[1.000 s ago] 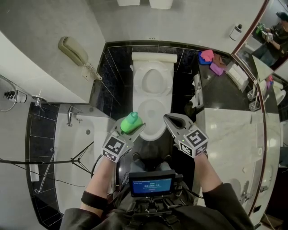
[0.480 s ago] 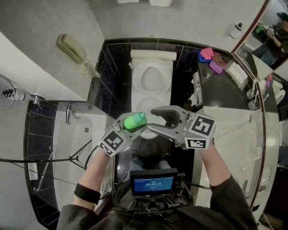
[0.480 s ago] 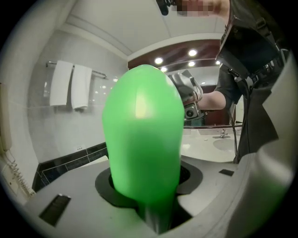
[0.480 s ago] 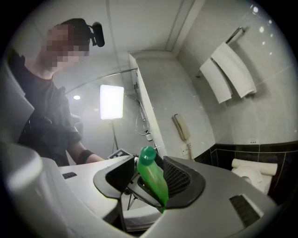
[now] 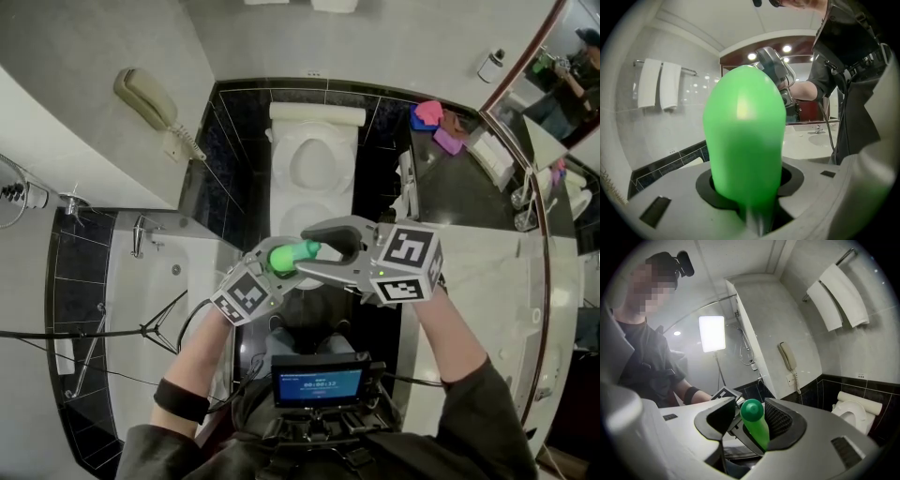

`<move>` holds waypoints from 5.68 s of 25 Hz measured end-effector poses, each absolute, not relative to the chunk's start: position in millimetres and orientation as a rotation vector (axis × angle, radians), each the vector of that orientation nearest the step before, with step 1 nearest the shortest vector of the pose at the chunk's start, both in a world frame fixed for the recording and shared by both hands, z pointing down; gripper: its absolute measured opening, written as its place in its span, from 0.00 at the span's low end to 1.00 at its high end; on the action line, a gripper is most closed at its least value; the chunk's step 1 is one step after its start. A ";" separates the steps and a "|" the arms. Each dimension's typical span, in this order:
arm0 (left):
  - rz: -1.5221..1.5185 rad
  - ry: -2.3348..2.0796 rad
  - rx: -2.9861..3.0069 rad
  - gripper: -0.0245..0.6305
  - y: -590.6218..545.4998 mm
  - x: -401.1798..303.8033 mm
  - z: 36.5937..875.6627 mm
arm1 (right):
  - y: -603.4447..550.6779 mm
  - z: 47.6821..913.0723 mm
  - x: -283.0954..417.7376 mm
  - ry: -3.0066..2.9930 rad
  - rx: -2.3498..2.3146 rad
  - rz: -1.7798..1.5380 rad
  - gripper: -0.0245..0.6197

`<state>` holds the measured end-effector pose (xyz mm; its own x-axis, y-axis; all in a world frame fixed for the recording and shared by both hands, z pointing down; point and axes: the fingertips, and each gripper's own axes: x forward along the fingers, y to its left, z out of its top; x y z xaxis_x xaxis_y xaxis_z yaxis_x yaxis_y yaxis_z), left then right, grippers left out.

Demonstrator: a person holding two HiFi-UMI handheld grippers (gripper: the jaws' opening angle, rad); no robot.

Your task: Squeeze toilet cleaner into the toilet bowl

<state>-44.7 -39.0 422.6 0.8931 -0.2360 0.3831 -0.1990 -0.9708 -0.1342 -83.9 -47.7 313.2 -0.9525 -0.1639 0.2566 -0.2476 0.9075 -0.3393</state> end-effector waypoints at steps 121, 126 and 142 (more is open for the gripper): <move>-0.830 0.074 -2.917 0.31 -22.7 -56.3 442.9 | -36.6 330.5 -76.2 -2.717 0.237 0.931 0.31; -0.834 0.040 -2.942 0.31 -20.4 -58.7 445.0 | -34.4 329.1 -79.7 -2.755 0.211 0.709 0.26; -0.806 -0.172 -2.963 0.31 1.7 -52.8 441.3 | 4.8 337.0 -79.4 -2.338 -0.074 -0.977 0.27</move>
<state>-52.8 1.7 441.3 0.8567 0.0905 0.5079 0.1251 -0.9915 -0.0343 -79.4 4.8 337.0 -0.8201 -0.1706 0.5462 0.2688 0.7278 0.6309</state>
